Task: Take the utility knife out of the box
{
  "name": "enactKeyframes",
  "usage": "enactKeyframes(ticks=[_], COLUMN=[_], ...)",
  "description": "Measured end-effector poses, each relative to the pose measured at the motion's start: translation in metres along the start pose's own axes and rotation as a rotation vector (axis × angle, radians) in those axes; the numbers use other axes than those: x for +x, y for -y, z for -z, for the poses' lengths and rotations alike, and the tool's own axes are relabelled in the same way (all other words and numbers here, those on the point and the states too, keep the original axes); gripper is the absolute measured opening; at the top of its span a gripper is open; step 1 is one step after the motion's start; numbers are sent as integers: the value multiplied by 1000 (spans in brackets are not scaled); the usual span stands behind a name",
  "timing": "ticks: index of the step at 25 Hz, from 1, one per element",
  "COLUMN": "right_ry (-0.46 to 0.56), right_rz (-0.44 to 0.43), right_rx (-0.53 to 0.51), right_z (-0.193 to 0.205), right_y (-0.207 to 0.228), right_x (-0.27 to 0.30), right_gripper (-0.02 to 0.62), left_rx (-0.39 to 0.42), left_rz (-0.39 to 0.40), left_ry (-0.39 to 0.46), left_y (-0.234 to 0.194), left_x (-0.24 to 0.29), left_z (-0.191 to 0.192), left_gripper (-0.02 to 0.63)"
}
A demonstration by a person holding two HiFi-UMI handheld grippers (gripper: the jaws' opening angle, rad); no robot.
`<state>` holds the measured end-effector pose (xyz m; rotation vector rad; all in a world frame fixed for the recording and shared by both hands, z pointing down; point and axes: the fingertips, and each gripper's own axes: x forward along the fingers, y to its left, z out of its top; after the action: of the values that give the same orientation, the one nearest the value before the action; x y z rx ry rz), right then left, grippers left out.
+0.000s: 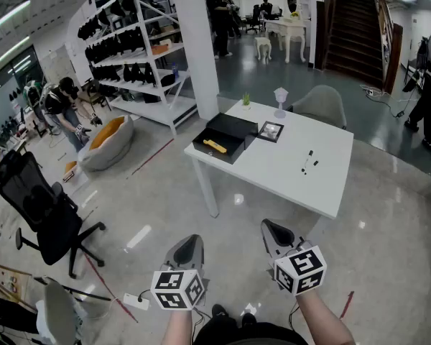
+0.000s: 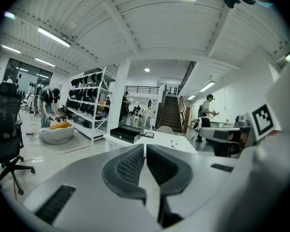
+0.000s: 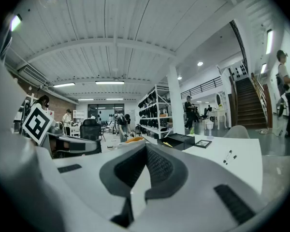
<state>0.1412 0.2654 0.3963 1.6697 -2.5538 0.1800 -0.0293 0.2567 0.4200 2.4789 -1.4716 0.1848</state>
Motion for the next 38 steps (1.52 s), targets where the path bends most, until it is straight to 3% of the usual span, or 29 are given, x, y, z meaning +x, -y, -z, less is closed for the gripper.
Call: enactKeyframes(ticks=[16, 21, 31, 38], right_ry=[2, -20, -52, -63], right_rz=[-52, -63, -87, -72], right_rx=[44, 69, 102, 99], right_z=[9, 17, 23, 20], right_y=[-4, -1, 0, 11], right_x=[-11, -4, 35, 103], right_gripper=[5, 57, 143, 163], left_rx=[-6, -7, -30, -37], left_rz=[-5, -13, -15, 1], left_ry=[-17, -24, -39, -37], left_y=[16, 14, -12, -61], left_x=[-11, -9, 15, 69], left_z=[14, 17, 14, 4], left_gripper=[21, 21, 21, 23])
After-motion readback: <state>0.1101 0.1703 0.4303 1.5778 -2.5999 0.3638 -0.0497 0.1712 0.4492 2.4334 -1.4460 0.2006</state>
